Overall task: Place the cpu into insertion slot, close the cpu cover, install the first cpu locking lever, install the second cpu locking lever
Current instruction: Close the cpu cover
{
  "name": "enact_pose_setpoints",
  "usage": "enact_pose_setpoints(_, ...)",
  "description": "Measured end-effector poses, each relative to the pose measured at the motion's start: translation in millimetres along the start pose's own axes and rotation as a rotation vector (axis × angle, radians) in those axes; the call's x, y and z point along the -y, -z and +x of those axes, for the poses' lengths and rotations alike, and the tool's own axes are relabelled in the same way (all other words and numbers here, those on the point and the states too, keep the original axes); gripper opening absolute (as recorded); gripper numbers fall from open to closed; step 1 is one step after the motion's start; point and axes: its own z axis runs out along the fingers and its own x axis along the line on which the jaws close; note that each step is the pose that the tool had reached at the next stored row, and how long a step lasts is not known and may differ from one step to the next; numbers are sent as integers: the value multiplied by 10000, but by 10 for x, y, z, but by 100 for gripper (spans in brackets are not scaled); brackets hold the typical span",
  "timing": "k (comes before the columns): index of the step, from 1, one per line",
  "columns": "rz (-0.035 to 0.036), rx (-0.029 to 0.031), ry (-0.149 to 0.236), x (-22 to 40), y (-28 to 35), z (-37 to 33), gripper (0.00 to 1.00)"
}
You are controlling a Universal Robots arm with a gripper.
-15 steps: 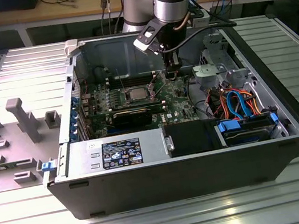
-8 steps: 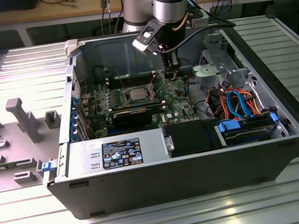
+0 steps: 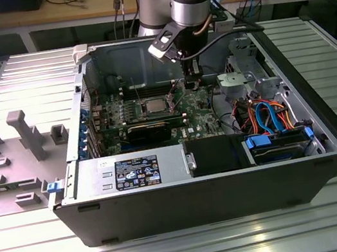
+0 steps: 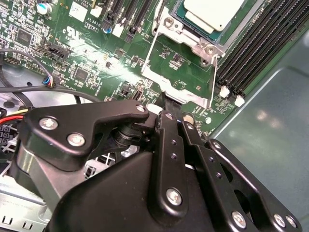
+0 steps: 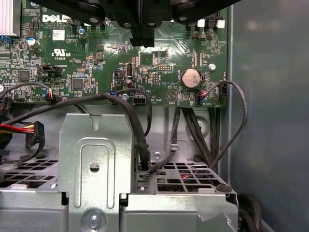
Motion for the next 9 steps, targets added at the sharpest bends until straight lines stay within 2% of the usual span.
enact_pose_setpoints(9, 1, 0, 0, 19, -11, 0, 11)
